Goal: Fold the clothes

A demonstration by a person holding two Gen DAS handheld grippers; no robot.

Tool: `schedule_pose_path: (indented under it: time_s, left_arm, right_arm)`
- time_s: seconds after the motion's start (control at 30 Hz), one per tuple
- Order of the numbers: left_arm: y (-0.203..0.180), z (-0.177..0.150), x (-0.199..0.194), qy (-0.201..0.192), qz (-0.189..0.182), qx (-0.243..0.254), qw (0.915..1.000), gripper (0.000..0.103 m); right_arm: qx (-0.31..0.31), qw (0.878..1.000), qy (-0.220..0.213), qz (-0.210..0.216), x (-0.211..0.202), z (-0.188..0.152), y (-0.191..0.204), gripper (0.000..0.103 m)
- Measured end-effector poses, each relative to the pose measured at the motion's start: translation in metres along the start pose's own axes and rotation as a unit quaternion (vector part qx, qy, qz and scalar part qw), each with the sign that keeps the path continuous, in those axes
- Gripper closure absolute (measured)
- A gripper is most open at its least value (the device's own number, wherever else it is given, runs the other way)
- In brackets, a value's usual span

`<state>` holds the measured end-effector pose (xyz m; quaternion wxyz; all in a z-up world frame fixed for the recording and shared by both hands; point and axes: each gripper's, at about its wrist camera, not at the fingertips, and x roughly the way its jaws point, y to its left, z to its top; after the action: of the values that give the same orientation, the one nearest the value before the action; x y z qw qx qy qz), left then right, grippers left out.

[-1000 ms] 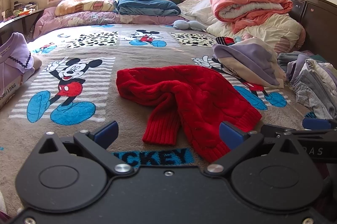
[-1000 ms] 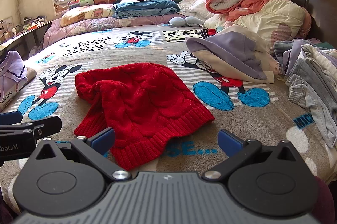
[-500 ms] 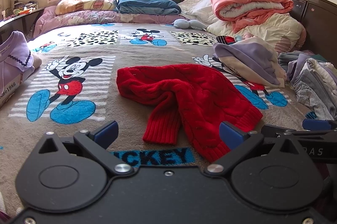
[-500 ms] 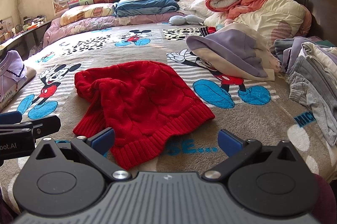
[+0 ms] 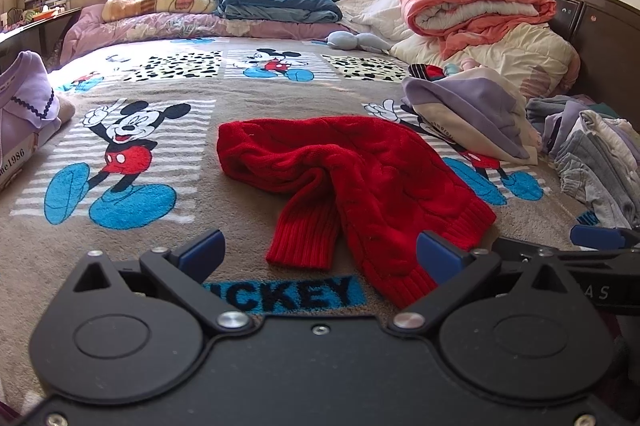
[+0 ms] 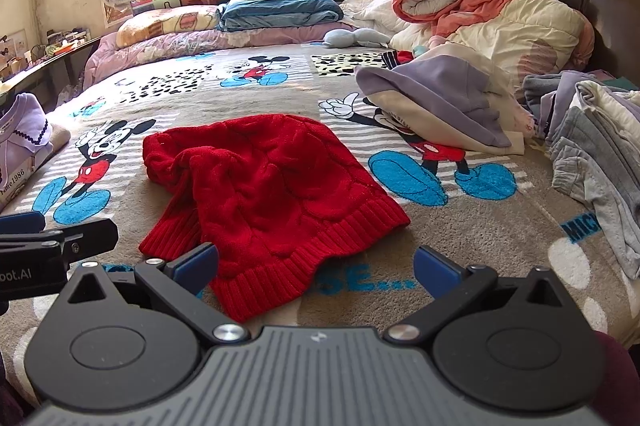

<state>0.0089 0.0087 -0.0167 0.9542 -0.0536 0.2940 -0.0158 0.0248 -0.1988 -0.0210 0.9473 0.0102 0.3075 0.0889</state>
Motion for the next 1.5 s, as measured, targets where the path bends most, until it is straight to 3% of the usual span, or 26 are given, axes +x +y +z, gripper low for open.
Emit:
schedule_pose_path:
  time_s: [0.3, 0.43, 0.67, 0.8, 1.0, 1.17, 1.37, 1.5]
  left_arm:
    - [0.017, 0.013, 0.01, -0.004, -0.025, -0.042, 0.9988, 0.0]
    - [0.024, 0.024, 0.018, -0.008, -0.019, -0.039, 0.999, 0.0]
    - [0.029, 0.036, 0.05, 0.043, -0.033, -0.018, 0.9984, 0.0]
    - [0.038, 0.041, 0.068, 0.059, -0.033, -0.029, 0.9973, 0.0]
    - [0.051, 0.053, 0.091, 0.07, -0.036, -0.041, 0.9961, 0.0]
    - [0.069, 0.066, 0.115, 0.082, -0.045, -0.082, 0.9923, 0.0]
    - [0.078, 0.082, 0.13, 0.066, -0.009, -0.077, 0.9948, 0.0]
    - [0.088, 0.09, 0.143, 0.073, -0.018, -0.082, 0.9938, 0.001]
  right_arm:
    - [-0.005, 1.0, -0.018, 0.021, 0.005, 0.004, -0.002, 0.0]
    - [-0.015, 0.999, -0.037, 0.029, 0.012, 0.014, -0.006, 0.0]
    - [-0.047, 0.997, -0.034, 0.048, 0.036, 0.032, -0.01, 0.0]
    - [-0.051, 0.993, 0.009, 0.102, 0.056, 0.046, -0.012, 0.0]
    - [-0.119, 0.986, -0.003, 0.119, 0.073, 0.064, 0.002, 0.0]
    - [-0.114, 0.979, 0.027, 0.167, 0.103, 0.088, -0.004, 0.0]
    - [-0.112, 0.969, 0.068, 0.208, 0.142, 0.122, -0.012, 0.0]
    - [-0.116, 0.962, 0.09, 0.232, 0.17, 0.148, -0.016, 0.0]
